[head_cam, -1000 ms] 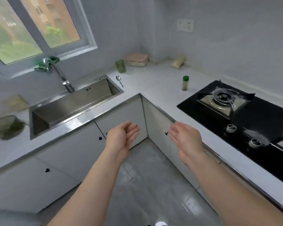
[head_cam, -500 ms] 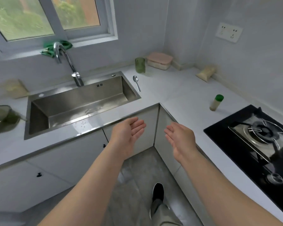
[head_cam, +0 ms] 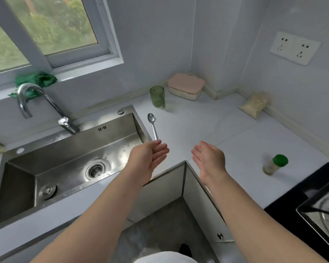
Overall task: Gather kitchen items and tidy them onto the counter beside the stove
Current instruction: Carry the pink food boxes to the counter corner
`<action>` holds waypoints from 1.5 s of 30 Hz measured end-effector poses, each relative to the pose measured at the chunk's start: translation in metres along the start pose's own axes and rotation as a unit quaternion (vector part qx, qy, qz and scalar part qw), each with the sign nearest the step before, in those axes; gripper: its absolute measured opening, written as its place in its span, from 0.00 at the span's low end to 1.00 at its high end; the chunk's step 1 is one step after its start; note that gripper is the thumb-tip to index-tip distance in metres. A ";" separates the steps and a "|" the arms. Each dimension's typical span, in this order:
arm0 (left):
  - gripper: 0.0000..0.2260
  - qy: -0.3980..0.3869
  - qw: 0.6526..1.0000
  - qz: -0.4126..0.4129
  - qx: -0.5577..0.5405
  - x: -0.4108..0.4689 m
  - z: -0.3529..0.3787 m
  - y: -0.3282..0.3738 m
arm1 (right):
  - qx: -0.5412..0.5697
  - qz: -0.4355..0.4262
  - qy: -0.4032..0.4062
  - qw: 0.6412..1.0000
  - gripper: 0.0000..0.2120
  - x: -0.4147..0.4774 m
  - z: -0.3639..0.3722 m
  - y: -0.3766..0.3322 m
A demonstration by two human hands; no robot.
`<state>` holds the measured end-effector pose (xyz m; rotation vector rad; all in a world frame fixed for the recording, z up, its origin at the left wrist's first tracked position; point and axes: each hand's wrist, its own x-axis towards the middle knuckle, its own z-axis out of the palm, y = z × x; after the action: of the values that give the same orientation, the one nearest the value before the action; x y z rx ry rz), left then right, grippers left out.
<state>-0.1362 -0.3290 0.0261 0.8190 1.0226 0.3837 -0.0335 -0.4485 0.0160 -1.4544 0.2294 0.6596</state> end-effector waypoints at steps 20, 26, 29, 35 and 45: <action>0.07 -0.106 0.963 0.032 0.245 0.305 0.161 0.130 | -0.001 0.059 0.161 0.985 0.09 0.280 0.117 -0.081; 0.19 -0.091 0.850 0.151 0.496 0.396 0.234 0.168 | -0.018 0.067 0.188 0.980 0.15 0.362 0.144 -0.103; 0.21 -0.055 0.809 0.141 0.567 0.446 0.252 0.186 | -0.038 0.071 0.181 0.980 0.15 0.398 0.154 -0.109; 0.21 0.023 0.767 0.141 0.626 0.508 0.262 0.196 | -0.052 0.103 0.155 0.981 0.16 0.463 0.170 -0.115; 0.19 -0.017 0.816 0.066 0.574 0.553 0.260 0.190 | -0.021 0.041 0.116 0.992 0.18 0.514 0.186 -0.100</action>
<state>0.3764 0.0356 -0.0927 1.9839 1.1290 -0.2066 0.3893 -0.1268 -0.1454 -1.5683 0.4605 0.5630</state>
